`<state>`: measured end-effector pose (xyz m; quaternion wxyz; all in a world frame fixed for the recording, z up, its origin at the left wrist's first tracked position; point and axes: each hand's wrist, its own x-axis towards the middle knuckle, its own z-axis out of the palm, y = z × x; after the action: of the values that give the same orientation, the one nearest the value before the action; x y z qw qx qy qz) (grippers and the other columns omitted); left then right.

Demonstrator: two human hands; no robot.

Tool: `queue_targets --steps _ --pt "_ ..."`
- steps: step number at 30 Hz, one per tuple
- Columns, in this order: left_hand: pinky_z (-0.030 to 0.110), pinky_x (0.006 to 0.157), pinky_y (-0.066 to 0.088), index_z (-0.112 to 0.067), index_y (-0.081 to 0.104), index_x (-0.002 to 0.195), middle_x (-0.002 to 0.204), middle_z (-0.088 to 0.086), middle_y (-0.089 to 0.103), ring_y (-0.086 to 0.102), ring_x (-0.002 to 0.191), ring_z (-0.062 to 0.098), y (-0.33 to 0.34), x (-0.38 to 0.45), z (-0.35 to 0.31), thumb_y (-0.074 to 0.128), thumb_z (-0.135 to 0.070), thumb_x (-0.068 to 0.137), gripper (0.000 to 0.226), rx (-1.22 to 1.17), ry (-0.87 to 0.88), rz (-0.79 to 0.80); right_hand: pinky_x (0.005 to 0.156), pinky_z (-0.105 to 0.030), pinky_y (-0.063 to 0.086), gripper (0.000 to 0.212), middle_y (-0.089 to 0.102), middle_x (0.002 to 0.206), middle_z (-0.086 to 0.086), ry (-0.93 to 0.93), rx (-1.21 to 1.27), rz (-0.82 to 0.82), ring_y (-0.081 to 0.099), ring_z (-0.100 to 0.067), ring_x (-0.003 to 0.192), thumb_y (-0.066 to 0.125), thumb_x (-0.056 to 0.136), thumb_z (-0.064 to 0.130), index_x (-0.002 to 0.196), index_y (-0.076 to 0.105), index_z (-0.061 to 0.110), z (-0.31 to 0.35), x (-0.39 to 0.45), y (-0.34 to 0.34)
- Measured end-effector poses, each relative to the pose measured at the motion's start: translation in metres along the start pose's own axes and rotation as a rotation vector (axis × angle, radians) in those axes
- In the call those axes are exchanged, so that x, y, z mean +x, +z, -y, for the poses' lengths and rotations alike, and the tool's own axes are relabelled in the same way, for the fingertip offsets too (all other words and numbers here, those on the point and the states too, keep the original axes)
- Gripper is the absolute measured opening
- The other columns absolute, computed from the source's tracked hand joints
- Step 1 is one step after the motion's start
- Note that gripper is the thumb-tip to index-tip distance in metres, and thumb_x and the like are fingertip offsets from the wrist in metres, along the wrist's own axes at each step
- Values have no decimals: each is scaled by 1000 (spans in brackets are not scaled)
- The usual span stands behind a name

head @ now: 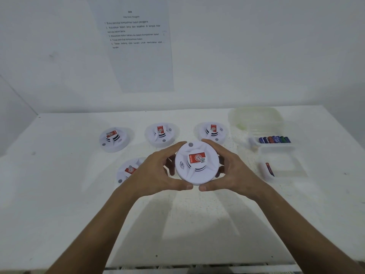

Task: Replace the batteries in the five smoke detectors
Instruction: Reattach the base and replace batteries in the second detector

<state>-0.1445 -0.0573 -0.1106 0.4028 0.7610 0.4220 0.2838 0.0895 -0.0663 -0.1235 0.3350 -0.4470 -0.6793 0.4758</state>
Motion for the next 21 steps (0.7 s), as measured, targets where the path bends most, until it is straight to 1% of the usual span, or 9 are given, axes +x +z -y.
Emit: queue_targets --steps 2,4,7,9,11,14,21 --pt "14 59 48 -41 48 135 100 -24 64 53 72 3 0 0 1 89 -23 68 81 -8 3 4 83 -33 59 97 60 135 10 -7 1 2 59 -17 114 93 65 10 145 43 29 -2 1 1" --pt "15 59 48 -44 47 134 100 -24 64 54 71 3 0 0 1 89 -25 68 81 -15 -5 1 78 -27 57 98 60 134 10 -12 5 9 60 -16 112 93 65 9 146 42 28 -2 2 1" --pt "17 60 49 -49 45 134 102 -20 65 53 70 4 2 1 3 87 -31 67 81 -31 -9 -3 77 -19 52 97 61 135 7 -23 33 29 60 -14 115 92 66 5 147 42 25 -2 3 -1" --pt "17 60 49 -50 45 134 103 -18 65 53 71 5 4 2 3 86 -33 68 80 -46 -2 -1 80 -20 52 97 60 136 5 -24 55 54 60 -15 118 91 67 2 148 41 24 -2 4 -4" --pt "17 60 49 -49 45 135 105 -15 66 53 71 5 5 2 4 86 -33 69 79 -74 6 2 84 -23 53 97 60 137 3 -22 72 72 59 -18 123 90 68 0 149 40 23 -2 3 -6" --pt "17 60 48 -48 46 135 104 -11 66 51 70 5 8 3 4 86 -30 70 78 -106 15 13 87 -26 54 97 60 137 3 -25 80 80 58 -19 124 89 68 0 148 40 23 -2 2 -8" --pt "15 59 48 -54 44 133 101 -13 66 51 68 3 10 1 3 87 -27 71 80 -98 32 5 81 -21 54 95 62 133 10 -49 65 78 60 -15 120 90 69 4 147 41 27 -3 -1 -8"
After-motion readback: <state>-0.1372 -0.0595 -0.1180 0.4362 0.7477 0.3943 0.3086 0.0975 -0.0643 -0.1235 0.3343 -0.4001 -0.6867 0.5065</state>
